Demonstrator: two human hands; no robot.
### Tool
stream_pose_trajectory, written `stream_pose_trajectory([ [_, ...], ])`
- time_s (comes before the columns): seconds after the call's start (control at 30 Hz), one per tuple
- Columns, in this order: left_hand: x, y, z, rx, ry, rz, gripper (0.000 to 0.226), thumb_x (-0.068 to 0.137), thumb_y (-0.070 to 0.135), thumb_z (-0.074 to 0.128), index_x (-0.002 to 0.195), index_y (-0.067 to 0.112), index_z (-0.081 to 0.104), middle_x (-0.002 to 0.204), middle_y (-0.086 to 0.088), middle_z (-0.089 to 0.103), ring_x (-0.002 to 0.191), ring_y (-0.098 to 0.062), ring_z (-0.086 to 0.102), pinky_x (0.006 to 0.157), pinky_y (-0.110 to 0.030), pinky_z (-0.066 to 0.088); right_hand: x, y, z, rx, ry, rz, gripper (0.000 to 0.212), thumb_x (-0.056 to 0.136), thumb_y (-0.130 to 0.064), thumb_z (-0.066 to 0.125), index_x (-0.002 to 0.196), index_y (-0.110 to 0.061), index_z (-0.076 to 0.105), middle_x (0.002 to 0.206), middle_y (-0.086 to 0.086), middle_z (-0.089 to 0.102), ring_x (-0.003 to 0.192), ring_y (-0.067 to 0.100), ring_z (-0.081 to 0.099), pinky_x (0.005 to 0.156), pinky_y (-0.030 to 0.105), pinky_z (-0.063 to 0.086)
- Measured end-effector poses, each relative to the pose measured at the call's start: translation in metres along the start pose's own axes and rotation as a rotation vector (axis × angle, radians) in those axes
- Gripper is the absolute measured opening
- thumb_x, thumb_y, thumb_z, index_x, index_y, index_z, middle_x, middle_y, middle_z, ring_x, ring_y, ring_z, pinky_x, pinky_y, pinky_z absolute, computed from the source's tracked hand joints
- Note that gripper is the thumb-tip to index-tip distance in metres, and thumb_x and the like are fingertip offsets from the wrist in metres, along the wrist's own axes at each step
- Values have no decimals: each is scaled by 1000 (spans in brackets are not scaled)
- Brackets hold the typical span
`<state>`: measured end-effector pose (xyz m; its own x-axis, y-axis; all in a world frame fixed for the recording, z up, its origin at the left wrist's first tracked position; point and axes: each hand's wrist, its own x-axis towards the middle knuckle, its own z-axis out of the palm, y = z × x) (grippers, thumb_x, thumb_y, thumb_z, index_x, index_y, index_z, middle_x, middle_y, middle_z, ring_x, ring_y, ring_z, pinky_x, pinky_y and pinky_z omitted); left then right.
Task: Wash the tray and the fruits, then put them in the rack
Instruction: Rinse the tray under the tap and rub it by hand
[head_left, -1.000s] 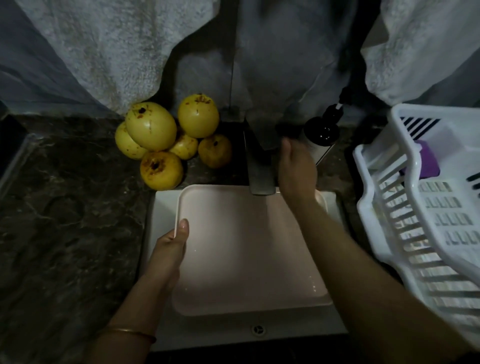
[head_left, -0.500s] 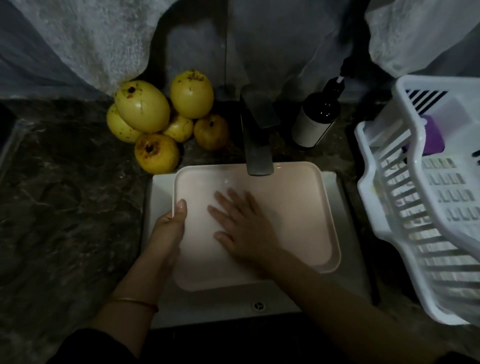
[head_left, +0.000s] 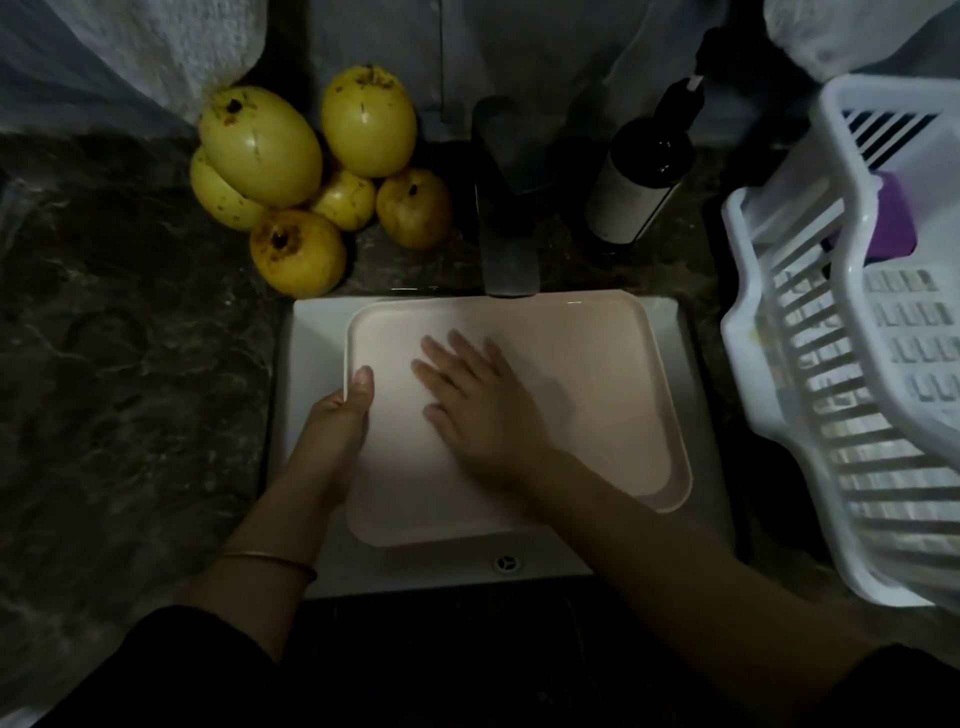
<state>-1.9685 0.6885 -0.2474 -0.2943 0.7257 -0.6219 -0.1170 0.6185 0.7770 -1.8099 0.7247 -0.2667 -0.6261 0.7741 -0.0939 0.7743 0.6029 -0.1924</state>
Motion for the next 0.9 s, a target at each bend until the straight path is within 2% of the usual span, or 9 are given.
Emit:
stream_pose_trajectory([
  [0.1, -2, -2, -1, -7, 24, 17, 35, 97, 48, 42, 112, 21, 58, 89, -2, 64, 76, -16, 60, 59, -25, 44, -9, 15, 3, -25, -21, -59, 59, 95, -45, 19, 146, -19, 34, 156, 4, 25, 146, 24, 16, 117, 46, 6],
  [0.2, -1, -4, 0, -1, 33, 42, 32, 98, 46, 40, 113, 22, 55, 80, 3, 58, 72, -13, 55, 57, -24, 40, -30, 45, 1, 10, -18, 207, 64, 93, -50, 9, 151, -24, 17, 160, 1, 5, 147, 21, -5, 120, 45, 1],
  [0.3, 2, -6, 0, 4, 13, 32, 34, 98, 47, 39, 112, 21, 55, 80, 3, 59, 74, -15, 56, 59, -25, 41, -42, 52, 0, -11, 5, 368, 65, 93, -54, 8, 152, -26, 10, 161, 0, -3, 146, 22, -11, 119, 44, -5],
  [0.4, 4, -3, 0, -15, 4, 20, 41, 98, 47, 40, 117, 16, 58, 90, -7, 65, 77, -18, 60, 62, -25, 45, -35, 38, -4, -17, 28, 353, 65, 94, -53, 10, 152, -23, 10, 160, 2, -2, 147, 23, -9, 119, 48, -4],
  [0.47, 5, -2, 0, -42, 6, 12, 46, 97, 48, 42, 119, 13, 60, 102, -14, 67, 81, -23, 62, 65, -27, 48, -24, 20, -3, -30, 11, 245, 66, 92, -52, 8, 151, -22, 11, 160, 3, 2, 146, 23, -10, 119, 48, -4],
  [0.63, 3, -1, 4, -77, -41, 48, 36, 99, 42, 42, 114, 16, 61, 85, -3, 68, 66, -11, 68, 49, -20, 52, 5, -10, 3, -41, 2, -29, 63, 93, -49, 20, 148, -20, 32, 158, 6, 21, 146, 28, 12, 116, 48, 1],
  [0.7, 4, -3, 4, -72, -38, 56, 37, 98, 42, 42, 113, 15, 61, 84, -3, 68, 65, -11, 68, 49, -20, 52, 11, -2, 1, -36, 8, -21, 63, 93, -50, 18, 149, -23, 29, 158, 4, 19, 147, 26, 10, 117, 47, 0],
  [0.83, 7, -4, 1, -30, -5, 47, 40, 98, 45, 42, 112, 14, 61, 85, -2, 67, 76, -17, 63, 59, -25, 48, 9, 25, -6, -51, 2, 142, 65, 92, -52, 5, 151, -28, 15, 161, 0, 5, 147, 19, -4, 119, 47, -3],
  [0.9, 6, -5, 1, -31, 7, 52, 34, 98, 43, 42, 107, 16, 60, 83, 0, 65, 73, -14, 62, 54, -22, 47, 0, 38, -5, -37, -2, 215, 64, 93, -52, 5, 151, -29, 14, 160, -3, 4, 147, 18, -5, 119, 48, 0],
])
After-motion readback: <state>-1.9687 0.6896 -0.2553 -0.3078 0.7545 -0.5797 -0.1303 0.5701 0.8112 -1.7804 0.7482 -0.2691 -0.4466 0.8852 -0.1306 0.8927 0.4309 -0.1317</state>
